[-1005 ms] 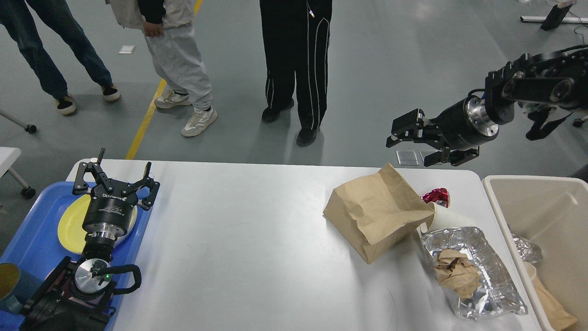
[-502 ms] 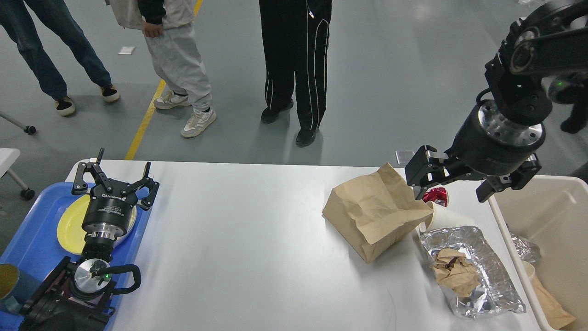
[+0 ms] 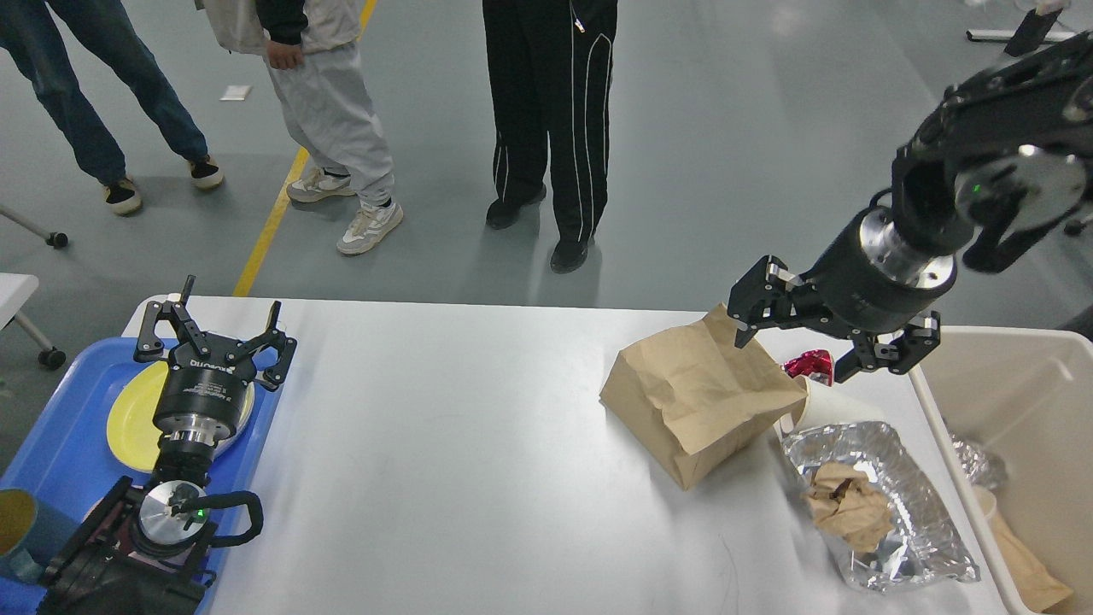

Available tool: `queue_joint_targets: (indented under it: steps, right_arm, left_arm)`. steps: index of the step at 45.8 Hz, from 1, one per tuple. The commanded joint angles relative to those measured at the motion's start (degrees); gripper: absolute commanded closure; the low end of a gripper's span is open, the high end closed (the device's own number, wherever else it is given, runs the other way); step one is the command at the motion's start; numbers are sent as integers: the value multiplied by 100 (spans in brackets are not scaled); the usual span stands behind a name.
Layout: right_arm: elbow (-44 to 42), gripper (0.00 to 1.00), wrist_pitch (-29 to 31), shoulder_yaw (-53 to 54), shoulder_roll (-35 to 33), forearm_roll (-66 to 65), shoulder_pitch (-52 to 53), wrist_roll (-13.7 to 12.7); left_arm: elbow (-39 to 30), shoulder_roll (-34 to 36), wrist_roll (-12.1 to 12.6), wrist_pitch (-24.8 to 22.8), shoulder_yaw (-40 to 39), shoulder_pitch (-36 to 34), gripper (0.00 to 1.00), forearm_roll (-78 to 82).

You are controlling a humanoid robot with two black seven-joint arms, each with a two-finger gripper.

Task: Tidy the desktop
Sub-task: 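Lower the right gripper onto the brown paper bag and grasp it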

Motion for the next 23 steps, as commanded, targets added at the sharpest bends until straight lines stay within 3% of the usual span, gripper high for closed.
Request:
queue_joint_targets:
  steps: [1, 15, 23]
  right_arm:
    - [-731, 1, -281, 21, 55, 660, -1039, 0]
    - [-2164, 1, -817, 899, 64, 1240, -3325, -9]
    - [-2621, 1, -1923, 1576, 81, 1390, -4275, -9]
  left_arm:
    - [0, 1, 0, 0, 0, -1, 3, 1]
    - [0, 1, 9, 0, 0, -1, 3, 1]
    - [0, 1, 0, 0, 0, -1, 3, 1]
